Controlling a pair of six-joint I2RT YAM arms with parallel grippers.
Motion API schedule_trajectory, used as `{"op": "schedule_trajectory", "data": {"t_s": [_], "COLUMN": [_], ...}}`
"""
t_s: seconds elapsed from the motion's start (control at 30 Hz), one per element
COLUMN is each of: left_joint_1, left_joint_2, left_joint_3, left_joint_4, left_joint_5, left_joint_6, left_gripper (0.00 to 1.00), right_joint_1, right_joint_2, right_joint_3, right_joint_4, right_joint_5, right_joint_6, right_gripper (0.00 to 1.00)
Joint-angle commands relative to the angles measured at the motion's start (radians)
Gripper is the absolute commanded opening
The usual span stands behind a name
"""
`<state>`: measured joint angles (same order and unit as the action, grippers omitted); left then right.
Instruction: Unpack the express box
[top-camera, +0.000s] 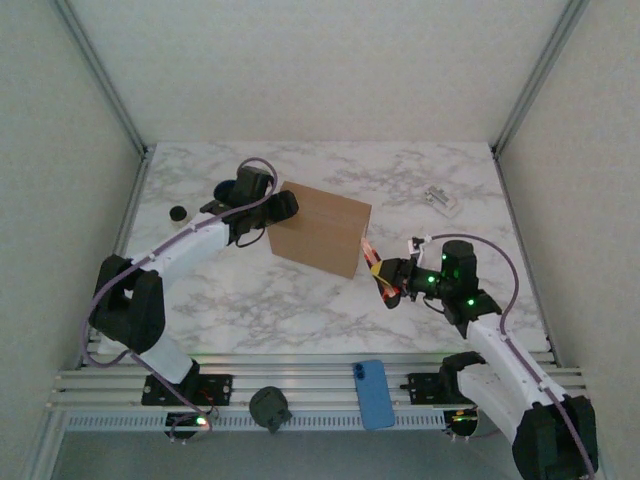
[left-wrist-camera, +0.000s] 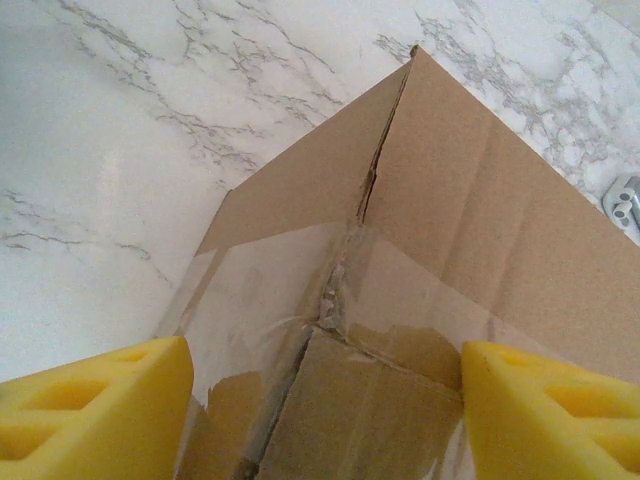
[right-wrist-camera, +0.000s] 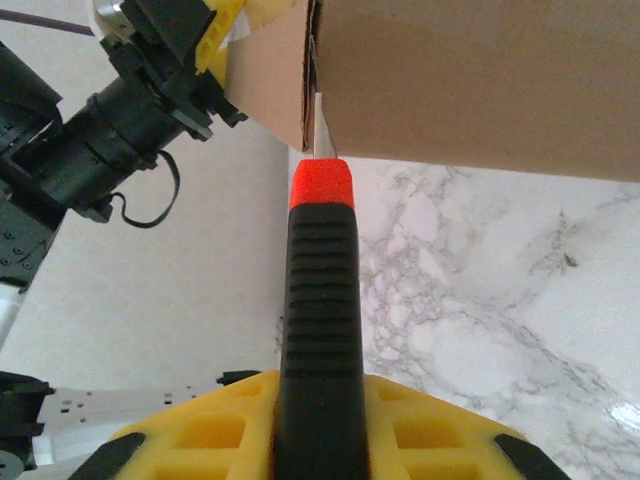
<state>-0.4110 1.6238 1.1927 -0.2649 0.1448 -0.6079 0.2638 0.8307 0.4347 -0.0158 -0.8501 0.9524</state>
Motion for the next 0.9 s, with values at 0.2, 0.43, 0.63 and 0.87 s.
{"op": "schedule_trajectory", "data": {"t_s": [0.2, 0.43, 0.63, 0.87], "left_joint_1": [0.009, 0.000, 0.001, 0.004], "left_joint_2": [0.010, -0.126, -0.024, 0.266], "left_joint_3": [-0.011, 0.005, 0.292, 0.627], "left_joint_4": [-0.207, -0.179, -0.283, -0.394], "left_joint_5": [-0.083, 0.026, -0.036, -0.064], "left_joint_6": [-0.033, -0.044, 0.078, 0.253], "left_gripper": [0.68, 0.72, 0.76, 0.77], "right_joint_1": [0.002, 0.009, 0.095, 0.319], "right_joint_2": [-0.075, -0.013, 0.018, 0.060], "right_joint_3": [0.283, 0.321, 0.314, 0.295], "right_joint_4": [-0.501, -0.485, -0.542, -0.574], "right_joint_5": [0.424, 0.422, 0.564, 0.928], "right_joint_6": [-0.251, -0.276, -0.266, -0.130], "right_gripper": [0.00, 0.00, 0.00, 0.00]}}
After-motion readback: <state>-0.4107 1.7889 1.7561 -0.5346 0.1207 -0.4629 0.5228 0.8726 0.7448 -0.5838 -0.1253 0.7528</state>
